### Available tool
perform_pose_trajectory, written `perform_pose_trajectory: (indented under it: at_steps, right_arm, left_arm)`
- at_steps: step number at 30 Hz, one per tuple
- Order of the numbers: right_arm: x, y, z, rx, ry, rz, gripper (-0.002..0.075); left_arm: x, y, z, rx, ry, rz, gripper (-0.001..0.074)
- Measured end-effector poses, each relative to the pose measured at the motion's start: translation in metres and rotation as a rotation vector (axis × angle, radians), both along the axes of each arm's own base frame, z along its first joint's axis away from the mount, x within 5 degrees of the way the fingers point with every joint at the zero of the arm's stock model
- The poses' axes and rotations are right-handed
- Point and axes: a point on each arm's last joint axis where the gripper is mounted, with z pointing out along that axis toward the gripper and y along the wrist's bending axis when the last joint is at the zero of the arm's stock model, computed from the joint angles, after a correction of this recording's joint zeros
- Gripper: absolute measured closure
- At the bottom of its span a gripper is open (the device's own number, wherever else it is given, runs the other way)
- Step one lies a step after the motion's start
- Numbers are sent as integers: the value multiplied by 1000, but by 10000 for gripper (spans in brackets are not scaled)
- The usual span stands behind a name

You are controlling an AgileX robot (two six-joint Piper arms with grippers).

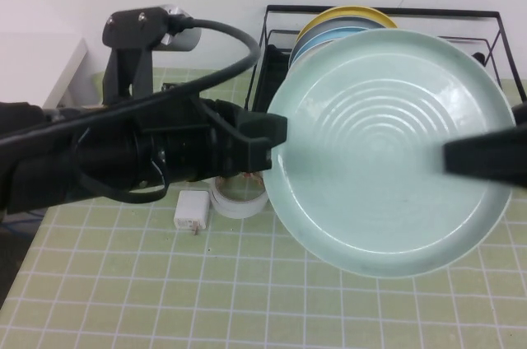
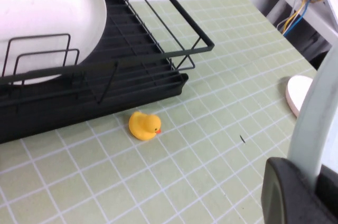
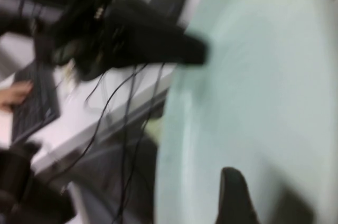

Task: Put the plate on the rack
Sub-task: Hand over the plate, then place the plate on the rack

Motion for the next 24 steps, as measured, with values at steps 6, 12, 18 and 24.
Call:
perform_pose_trajectory:
  at_steps: [6, 12, 18, 24]
  right_arm:
    - [-1, 23, -6, -42, -61, 84, 455]
    - [7, 26, -9, -90, -132, 24, 554]
    - [20, 25, -18, -164, -254, 21, 574]
    - [58, 13, -7, -240, -369, 32, 574]
  left_arm:
    - [2, 1, 1, 6, -23, 12, 730]
    - [2, 1, -1, 43, -53, 1, 612]
    - [1, 3, -2, 87, -77, -7, 270]
    - [-15, 21, 11, 184, -120, 38, 316]
